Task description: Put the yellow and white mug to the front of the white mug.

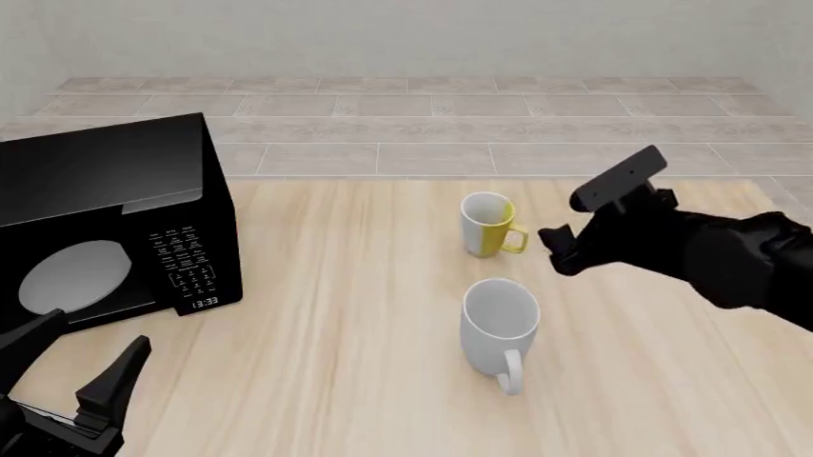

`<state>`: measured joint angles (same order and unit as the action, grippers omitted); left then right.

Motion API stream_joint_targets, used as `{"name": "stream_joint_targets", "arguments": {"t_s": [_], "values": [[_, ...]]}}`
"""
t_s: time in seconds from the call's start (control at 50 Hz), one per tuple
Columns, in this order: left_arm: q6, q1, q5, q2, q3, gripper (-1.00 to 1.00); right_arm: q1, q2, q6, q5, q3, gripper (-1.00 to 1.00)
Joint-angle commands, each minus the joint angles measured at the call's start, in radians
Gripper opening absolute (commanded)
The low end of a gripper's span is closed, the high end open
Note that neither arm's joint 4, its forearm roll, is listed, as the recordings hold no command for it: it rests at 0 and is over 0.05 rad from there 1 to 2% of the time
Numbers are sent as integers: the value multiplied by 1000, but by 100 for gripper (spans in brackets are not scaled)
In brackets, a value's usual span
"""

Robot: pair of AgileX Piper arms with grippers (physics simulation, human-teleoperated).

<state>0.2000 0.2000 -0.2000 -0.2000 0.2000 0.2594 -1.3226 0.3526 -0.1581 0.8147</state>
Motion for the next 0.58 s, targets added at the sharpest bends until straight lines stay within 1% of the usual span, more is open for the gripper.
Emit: {"name": "stream_joint_targets", "arguments": {"t_s": [0.02, 0.08, 0.12, 0.14, 0.18, 0.22, 0.24, 0.3, 0.32, 0.42, 0.46, 0.5, 0.58], "values": [[0, 0, 0, 0, 0, 100, -38, 118, -10, 57, -85, 100], [0, 0, 0, 0, 0, 100, -72, 149, -25, 85, -86, 100], [0, 0, 0, 0, 0, 100, -65, 148, -28, 101, -102, 100], [0, 0, 0, 0, 0, 100, -53, 167, -40, 105, -113, 100], [0, 0, 0, 0, 0, 100, -51, 168, -39, 115, -120, 100], [0, 0, 0, 0, 0, 100, -45, 200, -50, 104, -117, 100], [0, 0, 0, 0, 0, 100, -48, 206, -45, 95, -114, 100], [0, 0, 0, 0, 0, 100, -42, 251, -60, 94, -125, 100], [0, 0, 0, 0, 0, 100, -46, 254, -49, 91, -126, 100], [0, 0, 0, 0, 0, 100, -59, 285, -61, 93, -137, 100], [0, 0, 0, 0, 0, 100, -52, 319, -86, 105, -155, 100], [0, 0, 0, 0, 0, 100, -62, 312, -76, 123, -172, 100], [0, 0, 0, 0, 0, 100, -74, 327, -78, 145, -197, 100]]}}
